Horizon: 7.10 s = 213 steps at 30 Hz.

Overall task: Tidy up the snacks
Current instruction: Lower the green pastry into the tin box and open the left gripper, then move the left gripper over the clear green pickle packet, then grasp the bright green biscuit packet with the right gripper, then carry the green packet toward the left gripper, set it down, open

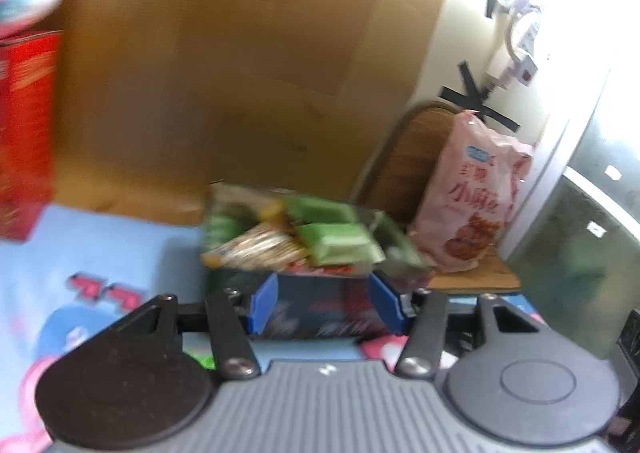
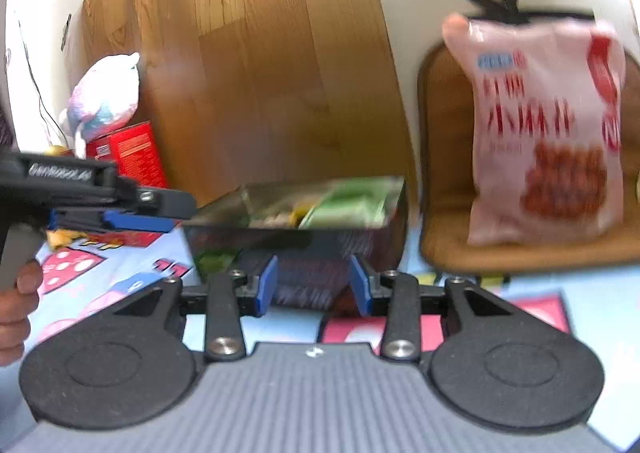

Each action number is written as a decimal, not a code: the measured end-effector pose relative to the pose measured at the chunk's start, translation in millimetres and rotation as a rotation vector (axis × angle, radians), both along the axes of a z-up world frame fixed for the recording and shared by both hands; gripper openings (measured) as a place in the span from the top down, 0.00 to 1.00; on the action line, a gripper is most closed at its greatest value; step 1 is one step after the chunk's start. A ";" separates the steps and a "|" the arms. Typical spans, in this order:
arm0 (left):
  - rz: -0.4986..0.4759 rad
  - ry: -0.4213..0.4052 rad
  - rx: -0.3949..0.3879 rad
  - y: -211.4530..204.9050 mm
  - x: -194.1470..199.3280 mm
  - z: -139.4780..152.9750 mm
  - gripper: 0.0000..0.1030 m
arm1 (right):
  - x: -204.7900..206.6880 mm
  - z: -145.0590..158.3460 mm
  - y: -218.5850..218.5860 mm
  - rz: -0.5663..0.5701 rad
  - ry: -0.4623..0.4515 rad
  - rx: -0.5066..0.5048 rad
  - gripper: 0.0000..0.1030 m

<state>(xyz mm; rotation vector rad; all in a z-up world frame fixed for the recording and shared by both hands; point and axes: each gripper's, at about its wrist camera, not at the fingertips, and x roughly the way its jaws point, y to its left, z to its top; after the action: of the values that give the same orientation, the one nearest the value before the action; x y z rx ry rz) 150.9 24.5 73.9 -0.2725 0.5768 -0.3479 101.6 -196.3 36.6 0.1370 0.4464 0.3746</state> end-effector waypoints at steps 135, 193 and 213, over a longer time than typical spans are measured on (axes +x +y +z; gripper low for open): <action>0.134 0.049 0.011 53.5 -108.4 -79.2 0.37 | 30.3 -31.3 77.9 0.151 0.392 0.246 0.51; 0.234 0.059 0.290 21.4 -107.9 -78.9 0.22 | -77.6 -70.6 -98.8 -0.168 0.289 0.541 0.68; 0.282 0.071 0.238 31.5 -109.1 -79.1 0.00 | -85.4 -60.7 -79.3 -0.192 0.194 0.366 0.55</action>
<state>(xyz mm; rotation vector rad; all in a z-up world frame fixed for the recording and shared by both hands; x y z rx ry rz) 41.8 56.0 -5.2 -0.1339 0.6339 0.0041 16.2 -275.6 -24.0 0.5722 0.5483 0.2520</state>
